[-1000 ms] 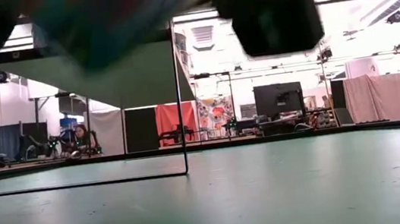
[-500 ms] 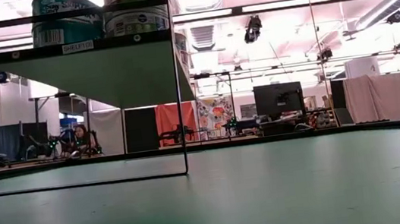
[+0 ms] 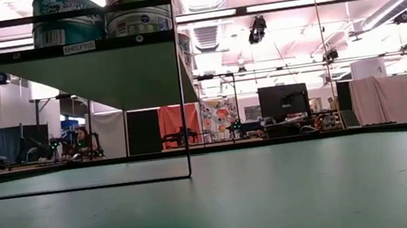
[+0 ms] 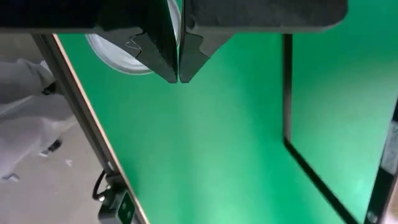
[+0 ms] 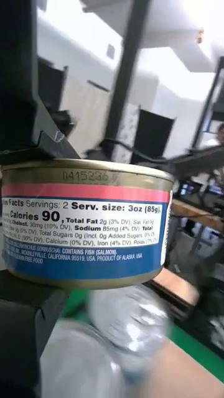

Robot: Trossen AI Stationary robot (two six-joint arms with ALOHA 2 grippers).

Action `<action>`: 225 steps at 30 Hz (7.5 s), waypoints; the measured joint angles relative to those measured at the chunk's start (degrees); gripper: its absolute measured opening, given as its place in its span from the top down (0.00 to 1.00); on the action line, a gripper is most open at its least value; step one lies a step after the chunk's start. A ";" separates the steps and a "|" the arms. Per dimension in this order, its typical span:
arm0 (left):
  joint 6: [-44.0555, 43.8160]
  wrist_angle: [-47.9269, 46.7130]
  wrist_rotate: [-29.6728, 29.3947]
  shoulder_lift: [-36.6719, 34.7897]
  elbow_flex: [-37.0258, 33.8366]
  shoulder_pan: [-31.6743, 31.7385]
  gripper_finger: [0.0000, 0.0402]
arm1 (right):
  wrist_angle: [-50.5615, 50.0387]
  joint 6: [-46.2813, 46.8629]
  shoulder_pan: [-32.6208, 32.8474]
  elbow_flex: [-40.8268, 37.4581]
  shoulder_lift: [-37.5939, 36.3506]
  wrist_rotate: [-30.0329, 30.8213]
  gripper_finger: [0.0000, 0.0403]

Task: Stack canned seafood by type on shelf
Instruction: Stack the blue and pink tuna can on top of the blue and pink tuna cans on the shelf

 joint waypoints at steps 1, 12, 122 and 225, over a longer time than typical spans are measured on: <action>-0.67 -0.55 -0.02 -0.18 0.00 -0.01 1.00 | 0.01 0.07 -1.50 0.00 -0.04 -0.93 0.55; -6.80 -5.16 -1.93 -0.79 0.00 0.01 1.00 | 0.46 -0.18 -18.14 0.00 -1.55 -12.78 0.55; -20.55 -28.50 -4.97 1.81 8.96 2.55 1.00 | -8.94 1.52 -35.69 7.23 5.62 -21.83 0.40; -20.33 -28.50 -5.09 1.81 8.57 3.77 1.00 | -7.67 -16.57 -28.09 7.23 5.84 -0.85 0.36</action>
